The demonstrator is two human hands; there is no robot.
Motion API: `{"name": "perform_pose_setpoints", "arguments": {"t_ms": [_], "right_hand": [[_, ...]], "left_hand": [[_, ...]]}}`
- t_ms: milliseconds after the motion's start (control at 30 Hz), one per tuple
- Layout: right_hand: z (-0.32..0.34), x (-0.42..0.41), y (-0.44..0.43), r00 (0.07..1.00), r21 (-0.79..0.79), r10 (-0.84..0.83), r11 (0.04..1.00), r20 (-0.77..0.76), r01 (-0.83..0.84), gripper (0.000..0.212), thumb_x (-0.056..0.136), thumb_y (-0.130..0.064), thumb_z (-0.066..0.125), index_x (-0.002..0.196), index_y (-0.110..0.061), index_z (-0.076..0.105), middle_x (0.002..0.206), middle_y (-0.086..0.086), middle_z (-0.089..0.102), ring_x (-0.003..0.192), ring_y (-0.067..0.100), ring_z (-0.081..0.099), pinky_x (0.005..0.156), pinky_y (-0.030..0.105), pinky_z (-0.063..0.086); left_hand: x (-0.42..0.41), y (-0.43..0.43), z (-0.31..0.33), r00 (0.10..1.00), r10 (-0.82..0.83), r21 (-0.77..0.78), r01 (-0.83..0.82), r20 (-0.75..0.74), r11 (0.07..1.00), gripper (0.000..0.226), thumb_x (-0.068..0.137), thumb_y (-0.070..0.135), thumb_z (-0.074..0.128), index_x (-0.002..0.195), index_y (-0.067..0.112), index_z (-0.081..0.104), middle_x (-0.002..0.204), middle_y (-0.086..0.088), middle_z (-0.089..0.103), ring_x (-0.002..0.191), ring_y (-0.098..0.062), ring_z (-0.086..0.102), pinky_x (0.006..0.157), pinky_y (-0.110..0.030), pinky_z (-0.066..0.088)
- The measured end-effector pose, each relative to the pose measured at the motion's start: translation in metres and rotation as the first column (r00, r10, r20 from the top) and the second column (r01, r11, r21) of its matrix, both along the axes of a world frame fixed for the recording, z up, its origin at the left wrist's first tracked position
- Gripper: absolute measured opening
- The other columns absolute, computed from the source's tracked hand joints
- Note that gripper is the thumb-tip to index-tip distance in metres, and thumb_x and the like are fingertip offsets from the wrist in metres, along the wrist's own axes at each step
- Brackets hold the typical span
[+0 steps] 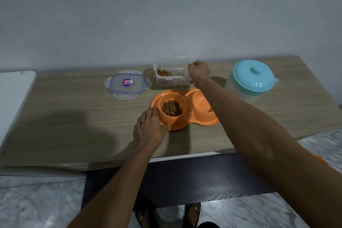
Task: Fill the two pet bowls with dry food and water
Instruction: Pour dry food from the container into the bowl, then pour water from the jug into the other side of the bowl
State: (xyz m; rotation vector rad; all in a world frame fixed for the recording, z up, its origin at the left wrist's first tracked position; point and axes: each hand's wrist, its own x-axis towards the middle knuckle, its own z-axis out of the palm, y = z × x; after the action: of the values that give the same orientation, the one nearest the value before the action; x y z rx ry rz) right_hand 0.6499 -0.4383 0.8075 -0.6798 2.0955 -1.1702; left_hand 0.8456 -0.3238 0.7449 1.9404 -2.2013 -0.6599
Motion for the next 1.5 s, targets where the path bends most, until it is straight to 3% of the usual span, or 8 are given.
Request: {"name": "perform_pose_setpoints", "arguments": {"t_ms": [100, 400, 667, 833, 967, 1167, 1333, 1500], "right_hand": [[-0.009, 0.007, -0.011, 1.000, 0.033, 0.005, 0.999, -0.010, -0.005, 0.023, 0.091, -0.009, 0.052, 0.101, -0.003, 0.072, 0.107, 0.017, 0.071, 0.104, 0.032, 0.063, 0.085, 0.031, 0.051], [-0.027, 0.015, -0.021, 0.999, 0.085, 0.023, 0.996, -0.045, -0.019, 0.021, 0.091, -0.010, 0.054, 0.094, -0.003, 0.074, 0.101, 0.015, 0.072, 0.099, 0.030, 0.065, 0.073, 0.026, 0.046], [-0.018, 0.002, -0.010, 0.989, 0.138, 0.096, 0.987, -0.113, -0.080, 0.027, 0.093, -0.020, 0.059, 0.100, 0.001, 0.074, 0.102, 0.016, 0.072, 0.104, 0.033, 0.065, 0.086, 0.035, 0.052], [0.026, -0.013, 0.011, 0.964, 0.043, 0.100, 0.995, -0.246, -0.093, 0.031, 0.092, -0.021, 0.054, 0.096, 0.003, 0.073, 0.101, 0.020, 0.073, 0.103, 0.035, 0.064, 0.078, 0.030, 0.046], [0.068, -0.041, 0.032, 0.929, -0.080, 0.044, 0.994, -0.367, -0.079, 0.031, 0.091, -0.019, 0.050, 0.092, 0.004, 0.071, 0.095, 0.022, 0.071, 0.105, 0.038, 0.059, 0.083, 0.037, 0.046], [0.100, -0.120, 0.071, 0.844, -0.146, -0.030, 0.988, -0.535, -0.058, 0.031, 0.089, -0.023, 0.048, 0.087, -0.003, 0.072, 0.086, 0.021, 0.070, 0.093, 0.036, 0.061, 0.075, 0.032, 0.043], [0.081, -0.189, 0.104, 0.881, -0.074, -0.082, 0.996, -0.465, 0.054, 0.032, 0.086, -0.029, 0.047, 0.075, -0.004, 0.064, 0.078, 0.019, 0.064, 0.089, 0.038, 0.060, 0.071, 0.034, 0.040], [0.036, -0.218, 0.120, 0.970, -0.050, -0.149, 0.989, -0.191, 0.142, 0.040, 0.086, -0.036, 0.049, 0.072, -0.004, 0.069, 0.088, 0.018, 0.073, 0.090, 0.032, 0.066, 0.082, 0.038, 0.050]], "left_hand": [[0.000, 0.001, -0.001, 1.000, 0.010, -0.002, -0.010, -0.010, 1.000, 0.082, 0.084, 0.043, 0.070, 0.150, 0.018, 0.027, 0.155, -0.002, 0.033, 0.144, -0.024, 0.029, 0.114, -0.046, 0.033], [0.000, 0.001, -0.005, 1.000, 0.007, -0.025, -0.007, 0.000, 1.000, 0.084, 0.085, 0.038, 0.070, 0.151, 0.019, 0.024, 0.156, -0.002, 0.030, 0.145, -0.023, 0.028, 0.115, -0.043, 0.030], [0.002, 0.000, -0.008, 1.000, -0.023, -0.016, 0.023, 0.007, 1.000, 0.087, 0.085, 0.045, 0.068, 0.153, 0.018, 0.020, 0.158, -0.004, 0.027, 0.146, -0.025, 0.027, 0.116, -0.045, 0.030], [0.008, 0.004, 0.001, 0.997, -0.064, -0.062, 0.062, -0.040, 0.996, 0.093, 0.083, 0.052, 0.067, 0.153, 0.016, 0.019, 0.156, -0.008, 0.029, 0.144, -0.027, 0.029, 0.115, -0.045, 0.031], [-0.004, 0.005, 0.013, 0.995, -0.095, -0.179, 0.100, 0.035, 0.979, 0.093, 0.083, 0.063, 0.059, 0.151, 0.011, 0.022, 0.153, -0.011, 0.034, 0.141, -0.028, 0.034, 0.110, -0.044, 0.036], [-0.060, 0.004, 0.030, 0.971, -0.218, -0.225, 0.234, 0.093, 0.946, 0.090, 0.086, 0.064, 0.054, 0.150, 0.008, 0.026, 0.156, -0.011, 0.031, 0.143, -0.027, 0.029, 0.112, -0.046, 0.031], [-0.104, 0.008, 0.031, 0.975, -0.192, -0.164, 0.209, 0.113, 0.964, 0.090, 0.080, 0.066, 0.059, 0.146, 0.010, 0.033, 0.146, -0.010, 0.041, 0.136, -0.029, 0.035, 0.106, -0.048, 0.034], [-0.126, 0.012, 0.017, 0.989, -0.084, -0.130, 0.099, 0.118, 0.986, 0.096, 0.074, 0.069, 0.062, 0.146, 0.011, 0.033, 0.149, -0.008, 0.038, 0.141, -0.029, 0.029, 0.109, -0.051, 0.030]]}}
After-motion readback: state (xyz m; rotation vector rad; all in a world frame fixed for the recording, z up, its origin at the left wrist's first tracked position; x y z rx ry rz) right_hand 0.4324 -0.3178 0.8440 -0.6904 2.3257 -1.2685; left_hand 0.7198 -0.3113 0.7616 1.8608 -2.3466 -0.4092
